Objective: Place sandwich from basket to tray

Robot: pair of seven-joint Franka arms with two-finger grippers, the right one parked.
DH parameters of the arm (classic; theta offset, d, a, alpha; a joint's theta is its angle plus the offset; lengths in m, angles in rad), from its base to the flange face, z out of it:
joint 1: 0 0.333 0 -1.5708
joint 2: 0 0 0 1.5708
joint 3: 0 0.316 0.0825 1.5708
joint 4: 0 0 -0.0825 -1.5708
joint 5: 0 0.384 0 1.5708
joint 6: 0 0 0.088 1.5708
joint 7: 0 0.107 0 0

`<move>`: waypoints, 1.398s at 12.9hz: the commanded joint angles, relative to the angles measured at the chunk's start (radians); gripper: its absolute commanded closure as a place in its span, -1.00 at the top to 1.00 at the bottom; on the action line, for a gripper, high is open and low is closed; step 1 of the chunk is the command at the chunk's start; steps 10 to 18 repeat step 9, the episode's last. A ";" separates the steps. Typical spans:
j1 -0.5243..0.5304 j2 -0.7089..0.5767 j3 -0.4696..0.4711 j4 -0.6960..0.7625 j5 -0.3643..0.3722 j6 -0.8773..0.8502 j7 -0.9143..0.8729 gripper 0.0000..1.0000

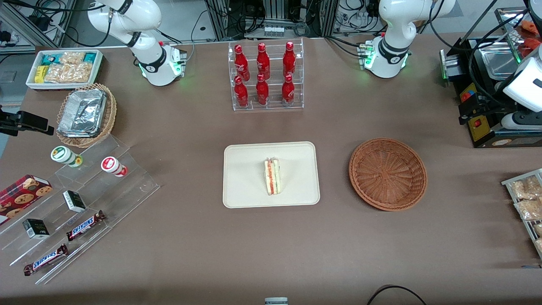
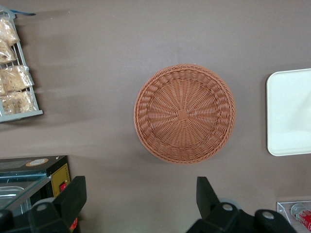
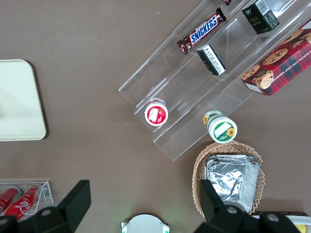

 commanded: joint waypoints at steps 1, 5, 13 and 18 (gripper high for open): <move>0.012 0.063 -0.012 0.076 0.002 -0.010 -0.012 1.00; 0.009 0.091 -0.009 0.118 0.005 -0.028 -0.014 1.00; 0.011 0.080 -0.006 0.116 0.005 -0.050 -0.014 1.00; 0.011 0.080 -0.006 0.116 0.005 -0.050 -0.014 1.00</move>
